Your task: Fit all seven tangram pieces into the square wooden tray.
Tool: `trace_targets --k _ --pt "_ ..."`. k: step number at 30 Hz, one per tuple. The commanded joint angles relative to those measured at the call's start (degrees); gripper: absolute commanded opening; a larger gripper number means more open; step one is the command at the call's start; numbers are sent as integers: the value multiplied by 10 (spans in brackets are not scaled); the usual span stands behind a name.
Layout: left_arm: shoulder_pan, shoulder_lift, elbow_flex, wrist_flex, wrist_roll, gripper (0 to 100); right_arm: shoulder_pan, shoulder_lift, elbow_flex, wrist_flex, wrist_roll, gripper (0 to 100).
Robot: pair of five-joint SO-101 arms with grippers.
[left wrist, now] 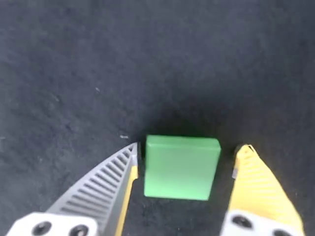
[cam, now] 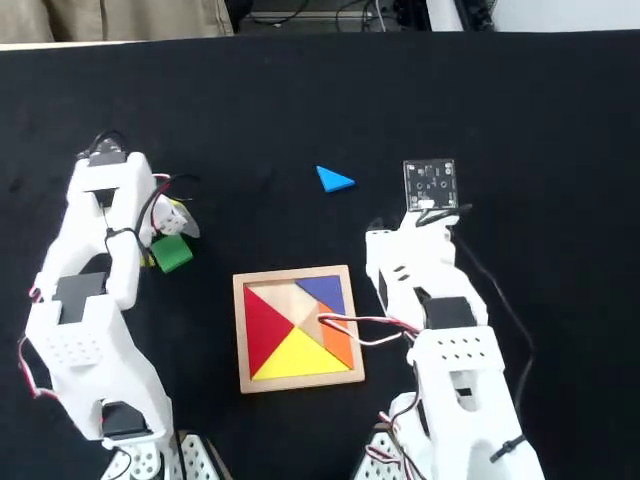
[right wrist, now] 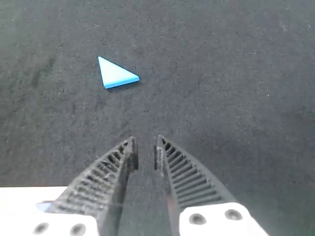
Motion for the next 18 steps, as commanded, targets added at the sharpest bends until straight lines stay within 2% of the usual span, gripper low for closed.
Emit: trace_targets --k 1,6,10,18 --pt "-29 -3 -29 -11 -9 302 -9 2 1 -25 5 74" --pt "-10 6 -29 -11 -78 270 -9 2 18 -55 5 74" --pt "-10 41 -62 -2 -72 243 -9 2 18 -55 5 74" --pt "-5 117 -145 100 -72 238 -9 2 18 -55 5 74"
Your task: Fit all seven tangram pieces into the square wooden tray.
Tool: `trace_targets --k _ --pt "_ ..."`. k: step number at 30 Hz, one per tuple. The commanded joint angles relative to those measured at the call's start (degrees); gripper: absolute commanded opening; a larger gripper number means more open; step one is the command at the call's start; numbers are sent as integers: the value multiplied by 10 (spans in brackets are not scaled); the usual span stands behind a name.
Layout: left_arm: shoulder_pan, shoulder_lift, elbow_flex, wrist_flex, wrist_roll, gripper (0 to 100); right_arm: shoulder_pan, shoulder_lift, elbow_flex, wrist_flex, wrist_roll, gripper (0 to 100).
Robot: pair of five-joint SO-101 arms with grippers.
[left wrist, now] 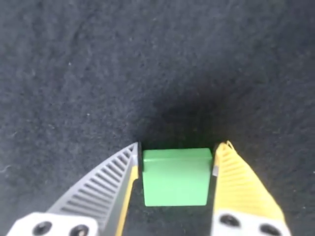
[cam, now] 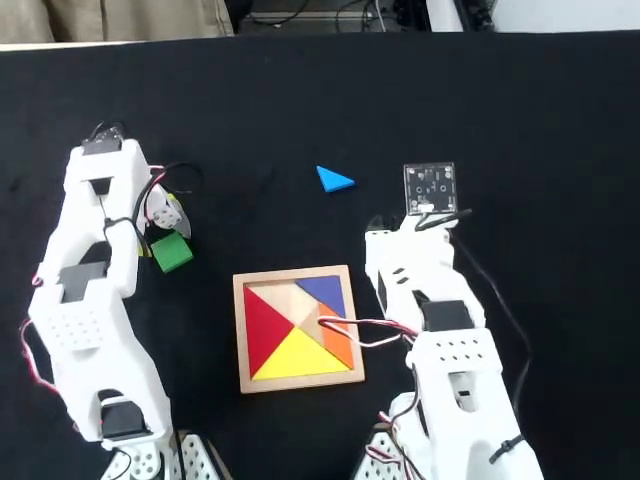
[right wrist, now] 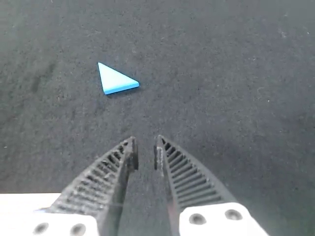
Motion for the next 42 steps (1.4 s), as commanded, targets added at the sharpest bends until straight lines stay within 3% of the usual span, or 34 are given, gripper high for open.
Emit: trace_targets --k 1,4,7,13,20,23,27,33,42 --pt "7 47 -47 56 -3 237 -9 2 -3 -11 5 74" --pt "13 69 -73 79 -6 176 -9 2 -3 -11 5 74" --pt "19 81 -95 82 -7 30 -9 2 -2 -11 5 74" --pt "51 81 -120 83 -10 35 -6 2 -2 -11 5 74" --pt "96 48 -281 230 -128 27 -4 0 -2 -12 5 74" --pt "113 19 -318 250 -215 27 2 0 -2 -12 5 74" --pt "148 -47 -256 250 -316 27 40 -1 -7 -16 5 74" --pt "262 -162 -114 236 -381 27 111 1 -6 -58 1 74" --pt "391 -236 110 3 -383 30 199 2 11 -99 -42 74"
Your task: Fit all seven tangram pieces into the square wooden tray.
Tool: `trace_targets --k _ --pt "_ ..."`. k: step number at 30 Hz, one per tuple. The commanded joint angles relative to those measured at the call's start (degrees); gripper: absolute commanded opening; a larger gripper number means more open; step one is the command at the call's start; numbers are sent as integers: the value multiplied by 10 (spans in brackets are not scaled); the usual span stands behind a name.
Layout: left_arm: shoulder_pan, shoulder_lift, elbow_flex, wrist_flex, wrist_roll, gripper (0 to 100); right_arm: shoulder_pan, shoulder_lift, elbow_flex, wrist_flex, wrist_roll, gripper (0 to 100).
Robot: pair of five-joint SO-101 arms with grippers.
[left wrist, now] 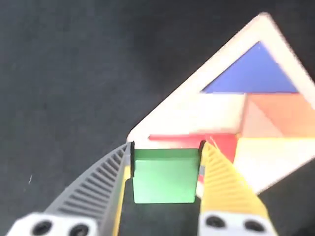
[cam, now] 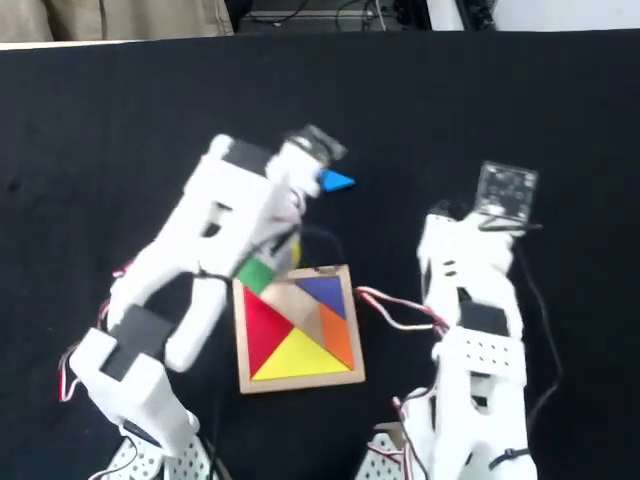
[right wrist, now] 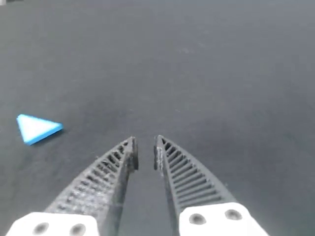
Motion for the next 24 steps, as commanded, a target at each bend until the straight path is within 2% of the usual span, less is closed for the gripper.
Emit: trace_targets --k 1,9,16,21,24 --pt "56 -35 77 -108 -4 30 23 2 6 -36 -19 74" --pt "103 -34 122 -159 1 30 22 2 12 -50 -18 74" --pt "101 -34 145 -174 23 34 21 2 12 -50 -18 74" --pt "100 -34 145 -173 89 162 21 2 12 -50 -18 74" --pt "100 -34 141 -179 89 173 21 2 12 -50 -18 74"
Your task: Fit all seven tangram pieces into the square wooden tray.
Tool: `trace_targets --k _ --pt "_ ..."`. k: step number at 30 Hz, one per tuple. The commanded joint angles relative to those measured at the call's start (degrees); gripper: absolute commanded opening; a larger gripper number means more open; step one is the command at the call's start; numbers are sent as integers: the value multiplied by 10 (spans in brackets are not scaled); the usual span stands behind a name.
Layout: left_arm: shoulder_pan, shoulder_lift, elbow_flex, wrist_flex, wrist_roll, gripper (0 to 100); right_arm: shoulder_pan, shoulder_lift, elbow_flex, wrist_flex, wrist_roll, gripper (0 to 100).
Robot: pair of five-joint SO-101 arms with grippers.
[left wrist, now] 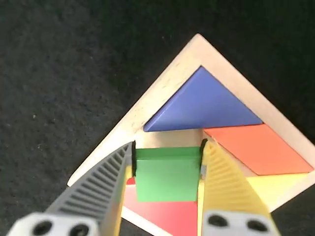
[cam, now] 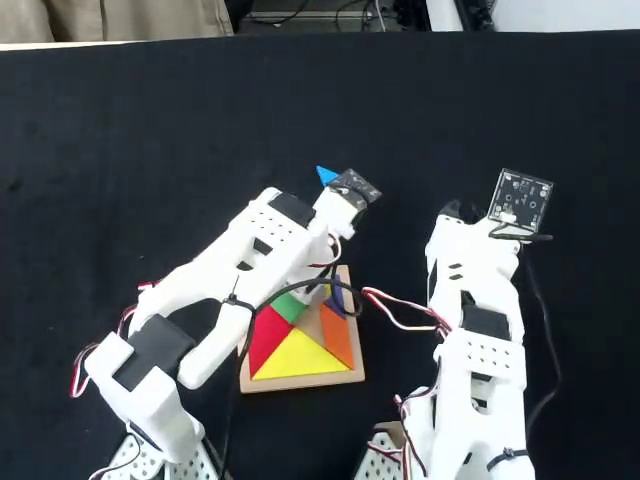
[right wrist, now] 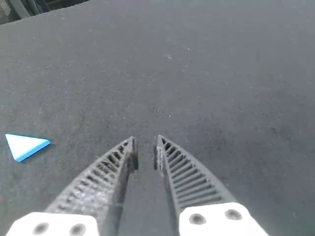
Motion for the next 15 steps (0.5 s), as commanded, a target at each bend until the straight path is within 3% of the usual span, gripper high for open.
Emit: trace_targets --k 1,11,15 --pt "0 -30 -2 -18 11 173 9 2 -5 -13 -4 74" --pt "0 -30 7 -23 15 179 8 2 -5 -13 -4 74" --pt "-1 -30 8 -19 18 242 8 2 -5 -13 -4 74"
